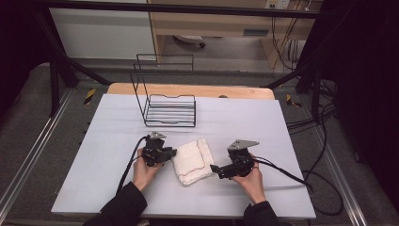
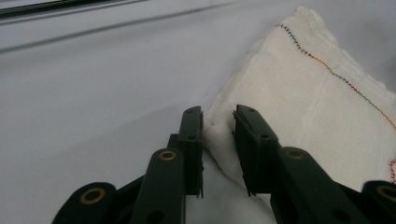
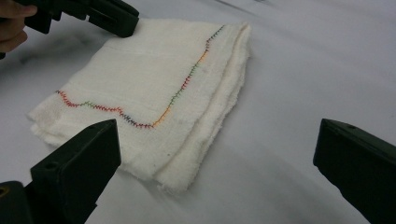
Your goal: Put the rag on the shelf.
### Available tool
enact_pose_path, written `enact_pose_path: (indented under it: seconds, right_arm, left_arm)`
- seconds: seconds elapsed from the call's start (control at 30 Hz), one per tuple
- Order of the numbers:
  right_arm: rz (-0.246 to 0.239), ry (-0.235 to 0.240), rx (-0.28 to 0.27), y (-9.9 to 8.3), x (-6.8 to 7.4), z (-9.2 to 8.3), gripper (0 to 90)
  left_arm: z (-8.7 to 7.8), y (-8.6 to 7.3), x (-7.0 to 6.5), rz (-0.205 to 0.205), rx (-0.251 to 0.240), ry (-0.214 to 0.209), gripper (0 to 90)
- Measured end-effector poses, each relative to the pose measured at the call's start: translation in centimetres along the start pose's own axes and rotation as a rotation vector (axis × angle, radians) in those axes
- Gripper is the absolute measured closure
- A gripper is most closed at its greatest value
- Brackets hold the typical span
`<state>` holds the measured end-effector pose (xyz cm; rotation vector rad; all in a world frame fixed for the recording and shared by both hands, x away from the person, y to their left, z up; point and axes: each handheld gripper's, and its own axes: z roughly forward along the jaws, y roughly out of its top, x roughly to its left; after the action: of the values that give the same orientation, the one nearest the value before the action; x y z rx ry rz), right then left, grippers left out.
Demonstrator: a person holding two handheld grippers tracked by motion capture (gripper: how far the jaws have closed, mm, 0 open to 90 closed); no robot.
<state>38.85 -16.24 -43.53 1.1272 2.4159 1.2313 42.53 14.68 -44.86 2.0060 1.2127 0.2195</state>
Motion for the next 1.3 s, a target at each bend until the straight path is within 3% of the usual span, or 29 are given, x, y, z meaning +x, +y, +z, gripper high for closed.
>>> enact_pose_path:
  seconds: [0.3, 0.7, 0.83, 0.93, 0.97, 1.3]
  right_arm:
    - [0.031, 0.01, -0.033, 0.6, -0.6, 0.6, 2.1]
    - [0.015, -0.009, -0.023, 2.0, -1.2, 2.3, 1.7]
    - [0.018, -0.053, -0.018, 2.8, -1.5, 3.3, 2.2]
    - [0.022, -0.047, -0.012, 3.1, -1.4, 3.8, 2.5]
    - [0.014, -0.042, -0.017, 3.3, -1.4, 4.1, 3.8]
    - [0.103, -0.029, -0.026, 4.2, -2.4, 6.6, 28.9]
  left_arm:
    - [0.2, -0.1, -0.5, 0.032, -0.002, 0.01, 77.3]
    - [0.2, -0.2, -0.7, 0.072, -0.008, 0.024, 77.5]
    - [0.2, -0.2, -0.6, 0.071, -0.008, 0.018, 77.6]
    - [0.2, -0.2, -0.7, 0.073, -0.009, 0.018, 77.6]
    - [0.3, -0.2, -0.7, 0.076, -0.01, 0.019, 77.6]
    - [0.3, -0.3, -0.8, 0.104, -0.015, 0.023, 77.7]
